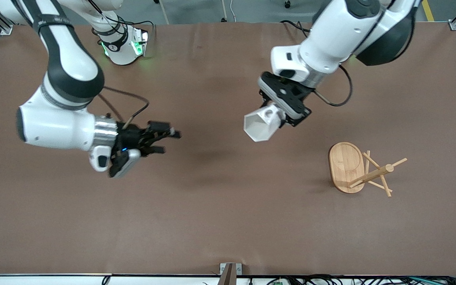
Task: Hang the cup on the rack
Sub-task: 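Carry the cup toward the rack while the right gripper withdraws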
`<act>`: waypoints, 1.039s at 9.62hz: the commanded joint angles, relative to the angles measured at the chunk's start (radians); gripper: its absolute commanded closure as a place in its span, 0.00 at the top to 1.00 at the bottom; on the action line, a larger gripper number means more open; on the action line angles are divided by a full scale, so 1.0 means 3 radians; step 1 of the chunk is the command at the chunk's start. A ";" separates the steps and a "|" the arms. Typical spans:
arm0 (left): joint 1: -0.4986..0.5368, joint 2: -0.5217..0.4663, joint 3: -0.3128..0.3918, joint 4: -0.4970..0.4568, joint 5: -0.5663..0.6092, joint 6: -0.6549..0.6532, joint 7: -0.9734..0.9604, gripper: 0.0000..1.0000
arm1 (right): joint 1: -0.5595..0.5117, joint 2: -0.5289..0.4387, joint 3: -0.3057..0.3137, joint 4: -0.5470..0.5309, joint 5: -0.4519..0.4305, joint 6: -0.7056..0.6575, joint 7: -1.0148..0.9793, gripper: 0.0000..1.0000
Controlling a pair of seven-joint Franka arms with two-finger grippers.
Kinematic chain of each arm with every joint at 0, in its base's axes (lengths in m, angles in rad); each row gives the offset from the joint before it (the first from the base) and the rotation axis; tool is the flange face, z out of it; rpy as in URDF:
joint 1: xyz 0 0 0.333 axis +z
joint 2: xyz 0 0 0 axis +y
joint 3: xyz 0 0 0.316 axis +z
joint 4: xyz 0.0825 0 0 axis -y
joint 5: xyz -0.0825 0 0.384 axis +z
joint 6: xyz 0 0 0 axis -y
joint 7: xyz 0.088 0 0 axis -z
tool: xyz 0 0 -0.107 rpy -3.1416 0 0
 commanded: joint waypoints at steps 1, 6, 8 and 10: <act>0.0223 -0.0009 -0.0036 -0.0088 -0.0001 0.0003 -0.0273 0.01 | -0.0006 -0.0235 -0.0416 -0.0080 -0.0419 -0.0036 -0.0005 1.00; 0.0597 -0.0091 -0.0021 -0.0103 0.0009 -0.0227 -0.0863 0.01 | -0.0042 -0.0491 -0.1061 0.0434 -0.1397 -0.0478 -0.0005 1.00; 0.0592 -0.0203 0.0152 -0.0250 -0.0006 -0.0431 -0.0929 0.00 | -0.0006 -0.0496 -0.1317 0.0798 -0.1459 -0.1192 0.0000 1.00; 0.0552 -0.0433 0.0296 -0.0623 -0.0021 -0.0427 -0.0924 0.00 | 0.0070 -0.0735 -0.1420 0.0933 -0.1795 -0.1620 0.0147 1.00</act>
